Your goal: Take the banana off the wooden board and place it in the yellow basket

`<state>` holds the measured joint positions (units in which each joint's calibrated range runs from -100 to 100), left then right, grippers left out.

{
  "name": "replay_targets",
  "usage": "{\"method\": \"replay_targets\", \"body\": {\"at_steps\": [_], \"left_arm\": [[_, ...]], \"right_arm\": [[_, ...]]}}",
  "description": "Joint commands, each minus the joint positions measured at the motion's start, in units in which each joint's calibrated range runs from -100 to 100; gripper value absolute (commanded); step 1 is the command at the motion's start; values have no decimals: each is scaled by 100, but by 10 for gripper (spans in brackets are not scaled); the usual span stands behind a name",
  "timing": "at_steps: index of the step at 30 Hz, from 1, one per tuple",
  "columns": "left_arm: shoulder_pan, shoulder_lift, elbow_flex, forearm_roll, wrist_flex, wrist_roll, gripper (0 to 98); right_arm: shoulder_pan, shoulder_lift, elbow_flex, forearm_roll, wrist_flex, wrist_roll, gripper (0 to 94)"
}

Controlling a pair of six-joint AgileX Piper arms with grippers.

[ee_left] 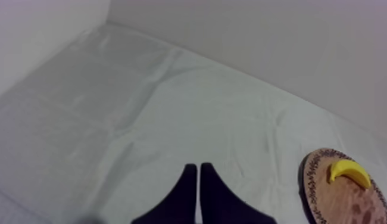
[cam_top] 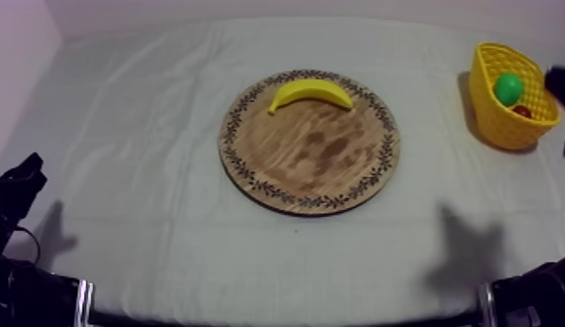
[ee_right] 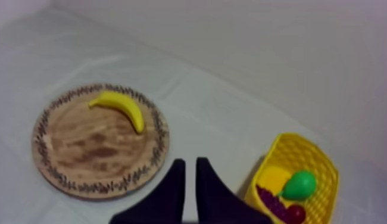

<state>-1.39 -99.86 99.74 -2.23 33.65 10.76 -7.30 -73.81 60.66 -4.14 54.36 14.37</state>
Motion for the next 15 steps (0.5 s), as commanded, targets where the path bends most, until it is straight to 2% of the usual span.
{"method": "replay_targets", "body": {"at_steps": [1, 5, 9, 15], "left_arm": [[-2, 3, 4, 1, -2, 1, 1], [-2, 3, 4, 1, -2, 1, 1], [-2, 3, 4, 1, -2, 1, 1], [-2, 3, 4, 1, -2, 1, 1]], "right_arm": [[-77, 572, -1576, 1, 174, -27, 52], [-252, 1374, -2596, -4, 618, -30, 16], [-293, 2272, -3332, -139, 1019, 85, 8], [-359, 3581, -4004, -195, 1243, 105, 5]]}}
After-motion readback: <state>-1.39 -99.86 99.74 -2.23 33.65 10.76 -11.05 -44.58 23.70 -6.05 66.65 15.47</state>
